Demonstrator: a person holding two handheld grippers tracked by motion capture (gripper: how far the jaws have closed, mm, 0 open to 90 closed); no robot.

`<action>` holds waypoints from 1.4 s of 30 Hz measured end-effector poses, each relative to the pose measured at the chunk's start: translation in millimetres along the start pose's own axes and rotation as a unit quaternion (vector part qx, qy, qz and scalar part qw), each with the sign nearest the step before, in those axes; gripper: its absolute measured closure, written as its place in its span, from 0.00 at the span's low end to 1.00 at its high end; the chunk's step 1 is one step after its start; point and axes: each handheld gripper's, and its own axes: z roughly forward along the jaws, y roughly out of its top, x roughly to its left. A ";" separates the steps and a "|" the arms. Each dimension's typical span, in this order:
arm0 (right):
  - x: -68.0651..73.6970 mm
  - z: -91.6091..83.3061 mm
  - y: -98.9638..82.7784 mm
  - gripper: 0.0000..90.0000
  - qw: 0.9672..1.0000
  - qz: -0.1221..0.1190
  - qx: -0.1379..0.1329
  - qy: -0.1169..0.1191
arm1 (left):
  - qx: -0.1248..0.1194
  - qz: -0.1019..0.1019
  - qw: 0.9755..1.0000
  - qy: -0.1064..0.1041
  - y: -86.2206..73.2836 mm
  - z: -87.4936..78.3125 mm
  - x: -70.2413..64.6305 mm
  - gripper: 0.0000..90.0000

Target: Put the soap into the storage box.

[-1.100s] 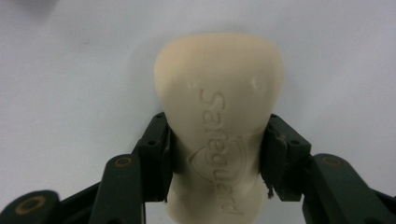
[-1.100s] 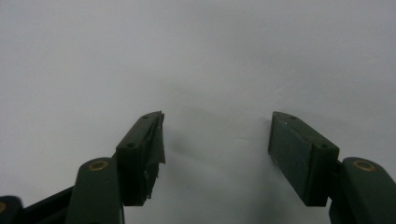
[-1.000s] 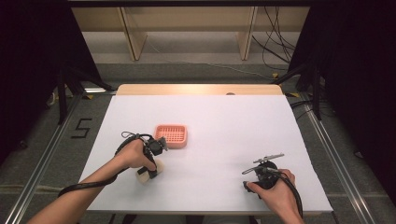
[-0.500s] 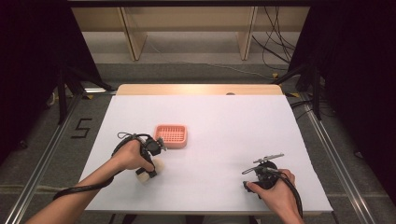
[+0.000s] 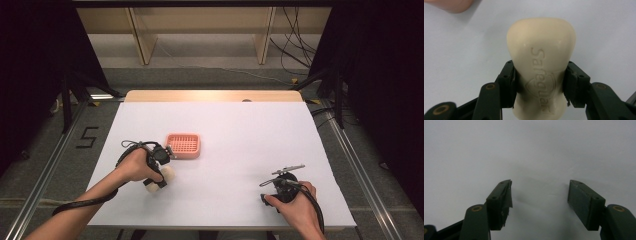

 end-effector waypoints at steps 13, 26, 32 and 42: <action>-6.2 -7.6 1.1 0.49 0.999 -0.022 -0.049 0.000 | -0.012 -0.003 1.000 0.004 -0.3 -3.9 5.1 0.55; -4.6 -17.1 2.5 0.60 0.996 -0.022 -0.085 -0.004 | -0.025 -0.012 1.000 0.011 3.4 -11.9 12.0 0.55; -3.1 -21.7 2.6 0.58 0.994 -0.020 -0.104 -0.018 | -0.034 -0.013 0.999 0.015 4.0 -13.9 14.8 0.55; -5.7 -24.9 3.0 0.54 0.993 -0.025 -0.117 -0.026 | -0.051 -0.025 0.998 0.020 5.9 -15.7 20.7 0.55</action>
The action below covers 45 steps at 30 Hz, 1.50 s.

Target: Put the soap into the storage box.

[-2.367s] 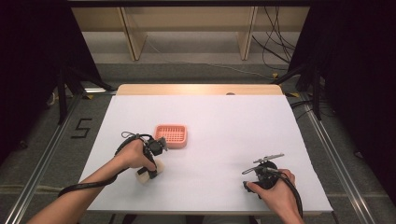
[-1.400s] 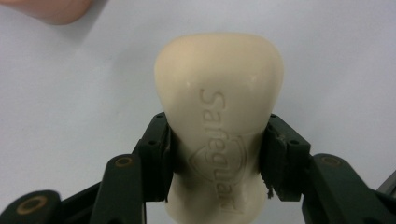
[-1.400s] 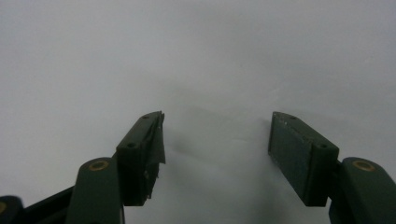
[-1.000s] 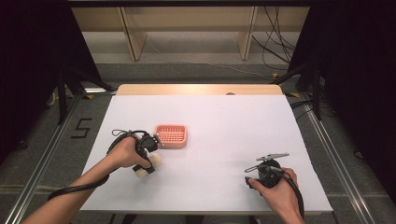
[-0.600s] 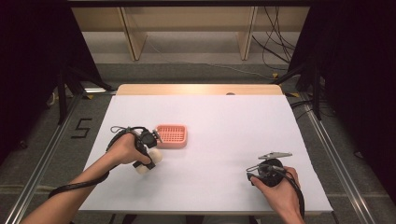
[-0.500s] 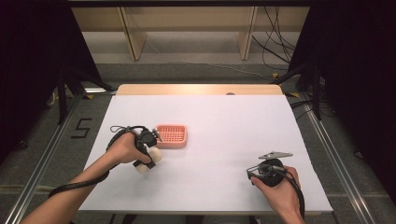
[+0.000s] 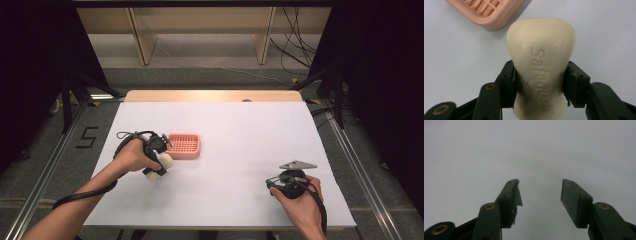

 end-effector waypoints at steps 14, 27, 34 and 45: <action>0.0 1.1 -0.1 0.53 1.000 -0.003 -0.004 0.000 | -0.005 0.019 1.000 0.011 8.4 -3.5 4.6 0.55; -0.1 3.4 0.0 0.53 1.000 0.001 -0.014 0.002 | -0.005 0.039 0.999 0.016 17.9 -5.1 8.0 0.55; -0.1 1.7 -0.5 0.53 1.000 0.003 -0.004 -0.001 | -0.006 0.040 0.999 0.018 22.8 -6.1 10.8 0.55; -1.1 1.9 -0.8 0.53 1.000 -0.003 -0.003 -0.003 | -0.070 0.009 0.997 0.026 22.4 -6.6 14.8 0.55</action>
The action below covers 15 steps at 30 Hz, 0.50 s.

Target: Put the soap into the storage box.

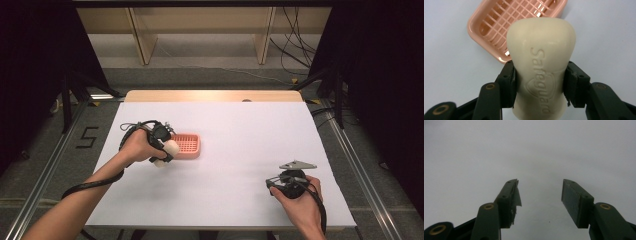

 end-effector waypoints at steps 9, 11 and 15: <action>1.3 0.5 0.3 0.53 1.000 0.007 -0.005 -0.002 | -0.032 -0.009 0.999 0.013 -1.9 -0.5 2.7 0.55; 1.3 0.4 0.2 0.53 1.000 0.006 -0.003 0.000 | -0.035 -0.006 0.999 0.017 -1.7 -0.6 3.5 0.55; 1.1 0.3 0.0 0.53 1.000 0.001 0.001 0.003 | -0.040 -0.004 0.999 0.020 -1.1 -0.5 4.1 0.55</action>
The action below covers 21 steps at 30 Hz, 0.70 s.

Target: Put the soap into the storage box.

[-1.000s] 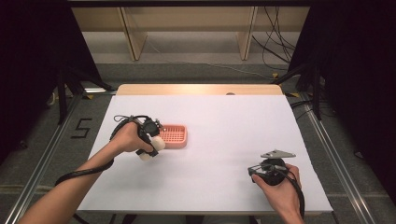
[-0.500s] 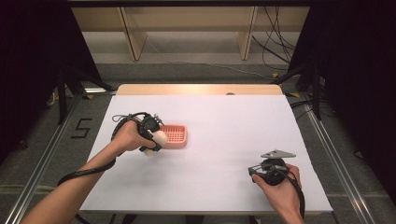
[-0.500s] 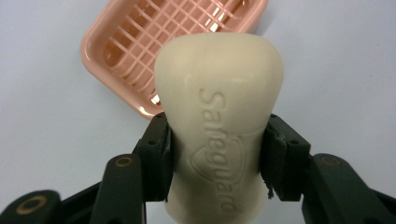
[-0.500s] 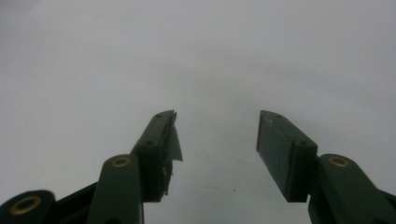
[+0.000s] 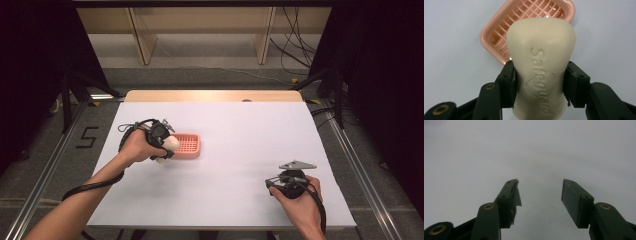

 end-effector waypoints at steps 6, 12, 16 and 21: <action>0.0 0.2 -0.2 0.53 1.000 -0.001 0.000 -0.001 | -0.001 0.003 1.000 0.004 2.4 0.1 0.5 0.55; -1.1 1.6 -0.1 0.52 1.000 -0.006 -0.002 -0.001 | -0.005 0.011 1.000 0.011 5.6 -0.4 1.2 0.55; -0.8 1.4 -0.3 0.52 1.000 -0.007 -0.003 0.000 | -0.010 0.017 1.000 0.016 8.6 0.0 1.7 0.55; 0.6 1.0 -0.5 0.52 1.000 -0.001 0.001 0.000 | -0.009 0.030 0.999 0.017 12.8 0.8 1.7 0.55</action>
